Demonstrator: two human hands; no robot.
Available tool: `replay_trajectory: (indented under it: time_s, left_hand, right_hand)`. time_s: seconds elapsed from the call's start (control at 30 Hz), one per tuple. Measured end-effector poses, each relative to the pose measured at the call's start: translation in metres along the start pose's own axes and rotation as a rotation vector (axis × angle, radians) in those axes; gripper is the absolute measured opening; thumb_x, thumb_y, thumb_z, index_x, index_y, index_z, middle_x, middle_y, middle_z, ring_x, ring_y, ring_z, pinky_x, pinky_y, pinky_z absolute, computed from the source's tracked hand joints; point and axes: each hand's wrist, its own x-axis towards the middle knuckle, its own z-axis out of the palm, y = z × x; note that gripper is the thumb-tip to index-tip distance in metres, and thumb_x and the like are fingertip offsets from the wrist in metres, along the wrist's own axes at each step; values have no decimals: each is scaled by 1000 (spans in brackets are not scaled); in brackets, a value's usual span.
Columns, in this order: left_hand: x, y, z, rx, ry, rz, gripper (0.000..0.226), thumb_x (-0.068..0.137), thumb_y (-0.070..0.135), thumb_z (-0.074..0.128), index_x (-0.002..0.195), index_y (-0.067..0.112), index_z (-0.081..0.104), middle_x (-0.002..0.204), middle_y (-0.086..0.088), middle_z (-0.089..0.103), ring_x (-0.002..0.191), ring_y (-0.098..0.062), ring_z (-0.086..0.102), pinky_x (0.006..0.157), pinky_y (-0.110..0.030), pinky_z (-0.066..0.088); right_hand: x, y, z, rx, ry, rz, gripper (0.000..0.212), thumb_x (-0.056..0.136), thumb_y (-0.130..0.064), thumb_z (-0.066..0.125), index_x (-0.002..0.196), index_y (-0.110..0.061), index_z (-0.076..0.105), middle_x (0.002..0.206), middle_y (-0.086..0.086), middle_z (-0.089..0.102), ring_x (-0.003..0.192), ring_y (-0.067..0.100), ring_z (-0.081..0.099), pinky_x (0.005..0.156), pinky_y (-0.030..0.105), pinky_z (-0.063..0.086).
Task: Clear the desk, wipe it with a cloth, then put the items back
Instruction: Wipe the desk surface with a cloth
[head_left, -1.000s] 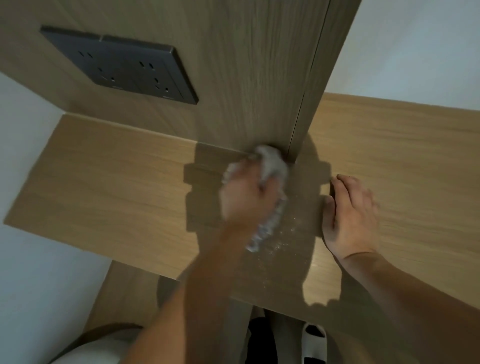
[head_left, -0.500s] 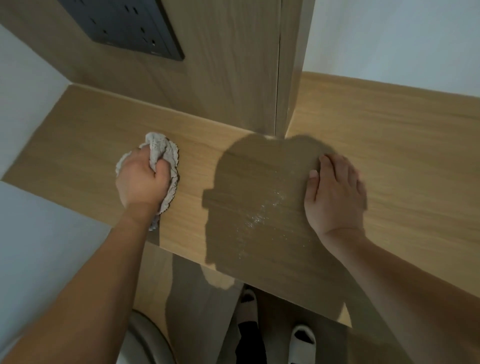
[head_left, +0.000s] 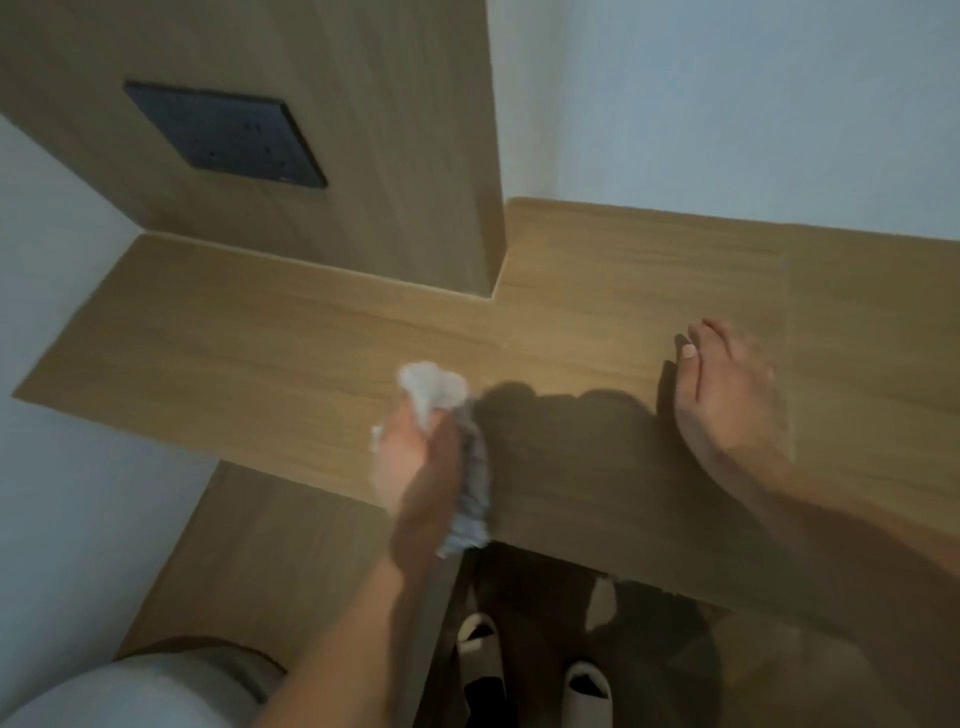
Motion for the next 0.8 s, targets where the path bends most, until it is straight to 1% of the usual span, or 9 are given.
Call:
replay_trajectory:
  time_s: [0.1, 0.2, 0.27, 0.33, 0.43, 0.57, 0.63, 0.7, 0.8]
  left_hand:
    - [88, -19, -32, 59, 179, -26, 40, 95, 36, 42, 113, 5, 62, 99, -11, 61, 92, -32, 59, 78, -37, 41]
    - [146, -31, -27, 451, 186, -75, 57, 94, 40, 35, 136, 5, 51, 126, -30, 53, 114, -48, 53, 97, -50, 41]
    - [155, -16, 15, 558, 219, -85, 55, 97, 38, 37, 141, 7, 48, 130, -30, 49, 118, -48, 50, 99, -51, 39]
    - [143, 15, 52, 568, 198, 8, 52, 97, 36, 41, 137, 6, 52, 128, -29, 53, 115, -46, 54, 94, -48, 41]
    - [105, 53, 95, 488, 77, 196, 47, 97, 34, 44, 129, 3, 58, 123, -23, 59, 104, -40, 59, 82, -41, 44]
    - [35, 82, 112, 235, -172, 423, 22, 95, 30, 51, 104, 15, 62, 95, -1, 60, 84, -18, 58, 75, -32, 41]
    - [18, 80, 109, 227, -299, 575, 23, 95, 32, 54, 104, 14, 66, 98, -5, 61, 90, -26, 59, 76, -34, 43]
    - [28, 70, 85, 183, -293, 541, 32, 94, 31, 51, 113, 11, 67, 109, -12, 62, 98, -31, 58, 82, -38, 46]
    - [61, 15, 23, 191, -71, 340, 37, 94, 30, 46, 116, 6, 63, 110, -18, 57, 93, -29, 54, 79, -36, 42]
  right_hand:
    - [5, 28, -2, -80, -44, 22, 55, 98, -37, 23, 129, -5, 55, 140, 18, 51, 126, 39, 46, 111, 51, 33]
    - [2, 38, 15, -111, -44, 46, 48, 101, -36, 32, 134, -8, 51, 141, 15, 49, 126, 37, 45, 110, 48, 31]
    - [9, 49, 26, -131, -13, 33, 44, 103, -33, 37, 136, -8, 51, 140, 13, 49, 127, 35, 44, 110, 48, 32]
    - [12, 50, 27, -133, -4, 23, 44, 103, -34, 37, 137, -9, 50, 140, 12, 49, 128, 33, 44, 111, 47, 33]
    - [12, 53, 30, -120, 19, 17, 43, 103, -32, 35, 134, -8, 52, 137, 13, 52, 124, 34, 46, 108, 47, 33]
    - [11, 53, 29, -112, 31, 14, 46, 98, -33, 34, 130, -6, 55, 132, 15, 55, 119, 35, 49, 105, 47, 35]
    - [10, 50, 24, -105, 20, 29, 45, 99, -31, 35, 130, -6, 55, 133, 14, 54, 121, 35, 48, 107, 48, 33]
    - [9, 48, 21, -100, -2, 21, 41, 102, -29, 37, 133, -7, 53, 136, 12, 51, 123, 34, 45, 110, 47, 30]
    - [10, 49, 19, -114, -38, 19, 42, 103, -30, 37, 136, -8, 51, 138, 12, 50, 125, 32, 43, 113, 47, 28]
